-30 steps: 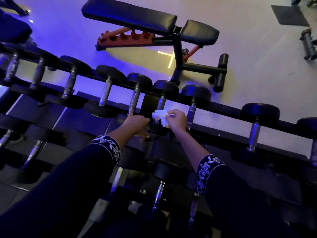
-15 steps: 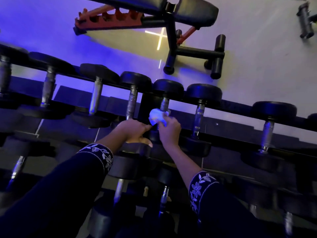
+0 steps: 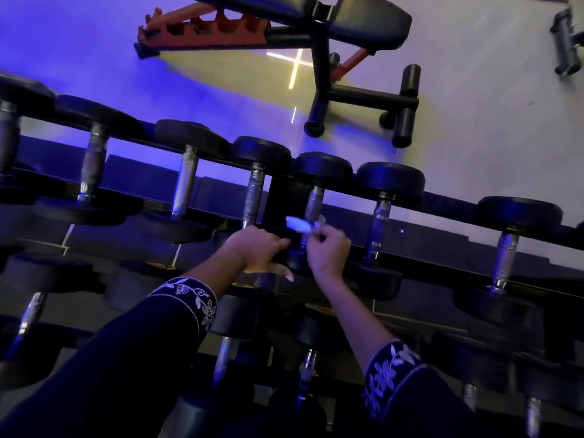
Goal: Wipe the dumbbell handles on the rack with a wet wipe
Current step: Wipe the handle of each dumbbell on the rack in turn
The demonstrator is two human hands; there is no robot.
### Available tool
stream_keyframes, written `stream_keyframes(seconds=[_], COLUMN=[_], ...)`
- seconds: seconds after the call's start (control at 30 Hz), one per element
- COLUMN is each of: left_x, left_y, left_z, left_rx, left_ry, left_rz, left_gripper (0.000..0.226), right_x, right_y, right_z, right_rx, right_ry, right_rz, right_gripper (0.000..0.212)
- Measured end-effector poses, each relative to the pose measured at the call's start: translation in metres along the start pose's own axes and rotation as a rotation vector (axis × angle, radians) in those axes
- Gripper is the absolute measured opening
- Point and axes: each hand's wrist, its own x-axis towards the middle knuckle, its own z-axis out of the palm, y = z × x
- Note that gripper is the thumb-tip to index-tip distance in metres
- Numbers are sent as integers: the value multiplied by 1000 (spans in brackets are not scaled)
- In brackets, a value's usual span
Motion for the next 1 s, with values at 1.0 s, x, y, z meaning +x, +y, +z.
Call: stream_keyframes(seconds=[1.0], left_x=[-2], left_y=[2], left_z=[1], left_rx=[66], left_ry=[39], left_rz=[-2], left_gripper=[106], right_x=[32], right_y=[-6], right_z=[-6], right_rx=[607], right_ry=[-196], right_rz=[430], right_gripper=[16])
